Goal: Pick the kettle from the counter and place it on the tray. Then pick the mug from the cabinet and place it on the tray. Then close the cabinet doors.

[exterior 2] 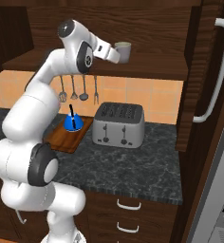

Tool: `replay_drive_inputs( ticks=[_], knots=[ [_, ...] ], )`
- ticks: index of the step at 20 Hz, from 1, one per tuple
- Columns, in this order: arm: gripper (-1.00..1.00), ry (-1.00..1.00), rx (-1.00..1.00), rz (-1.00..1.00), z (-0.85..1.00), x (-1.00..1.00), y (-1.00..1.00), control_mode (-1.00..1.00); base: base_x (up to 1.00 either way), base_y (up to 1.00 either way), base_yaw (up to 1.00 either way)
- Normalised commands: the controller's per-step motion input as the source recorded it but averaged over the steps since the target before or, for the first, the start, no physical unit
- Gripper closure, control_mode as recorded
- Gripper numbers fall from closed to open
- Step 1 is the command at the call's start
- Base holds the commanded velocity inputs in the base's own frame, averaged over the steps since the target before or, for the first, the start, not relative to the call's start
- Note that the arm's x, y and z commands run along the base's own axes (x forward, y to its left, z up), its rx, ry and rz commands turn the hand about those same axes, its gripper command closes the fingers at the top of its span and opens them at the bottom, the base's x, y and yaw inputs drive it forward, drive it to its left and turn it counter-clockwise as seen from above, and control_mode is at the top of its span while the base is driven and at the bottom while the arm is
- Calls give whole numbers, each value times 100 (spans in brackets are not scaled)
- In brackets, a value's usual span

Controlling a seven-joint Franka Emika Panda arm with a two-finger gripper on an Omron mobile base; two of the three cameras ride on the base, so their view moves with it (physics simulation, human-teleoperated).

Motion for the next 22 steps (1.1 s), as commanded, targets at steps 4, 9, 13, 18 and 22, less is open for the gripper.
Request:
replay_drive_inputs(
  ticks=[4, 9, 13, 18, 22],
  knots=[
    [-100, 0, -8, 0, 1, 32, -15, -100, 0, 0, 0],
    [-100, 1, -4, 0, -2, 34, -21, -100, 0, 0, 0],
    [-100, 2, 0, 0, -3, 31, -17, -100, 0, 0, 0],
    [-100, 0, 0, 0, 0, 22, -4, -100, 0, 0, 0],
    [-100, 0, 0, 0, -1, 18, 0, -100, 0, 0, 0]
  ],
)
